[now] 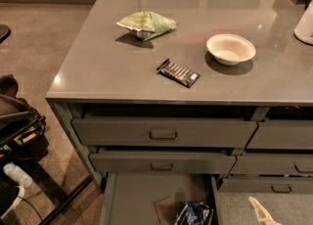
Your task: Pick blue chip bag from bottom drawer and place on counter
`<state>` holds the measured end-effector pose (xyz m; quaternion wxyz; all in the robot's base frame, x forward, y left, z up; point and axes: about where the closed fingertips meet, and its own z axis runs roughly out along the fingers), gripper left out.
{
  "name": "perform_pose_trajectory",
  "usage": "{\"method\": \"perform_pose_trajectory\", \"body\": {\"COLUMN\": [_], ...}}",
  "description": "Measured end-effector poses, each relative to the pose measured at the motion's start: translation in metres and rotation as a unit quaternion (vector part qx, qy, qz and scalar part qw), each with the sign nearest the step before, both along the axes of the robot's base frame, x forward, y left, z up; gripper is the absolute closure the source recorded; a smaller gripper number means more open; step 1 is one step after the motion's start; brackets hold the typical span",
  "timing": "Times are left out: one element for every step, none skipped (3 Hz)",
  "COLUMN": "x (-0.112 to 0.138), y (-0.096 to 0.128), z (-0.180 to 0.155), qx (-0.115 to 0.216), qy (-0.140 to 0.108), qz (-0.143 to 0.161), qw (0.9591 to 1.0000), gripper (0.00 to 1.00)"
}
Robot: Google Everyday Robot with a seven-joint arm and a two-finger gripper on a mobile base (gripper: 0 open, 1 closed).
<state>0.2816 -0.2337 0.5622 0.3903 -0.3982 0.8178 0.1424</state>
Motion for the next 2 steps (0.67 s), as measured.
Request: {"method": "perform_pose_trajectory", "body": {"x": [0.000, 0.015], "y": [0.001, -0.001], "z": [0.000, -0.024], "qx": [0.001, 0.014], "qy": [0.000, -0.003], "qz": [0.002, 0.006], "qw": [1.0000, 0.9999], "gripper": [0.00, 0.00]}}
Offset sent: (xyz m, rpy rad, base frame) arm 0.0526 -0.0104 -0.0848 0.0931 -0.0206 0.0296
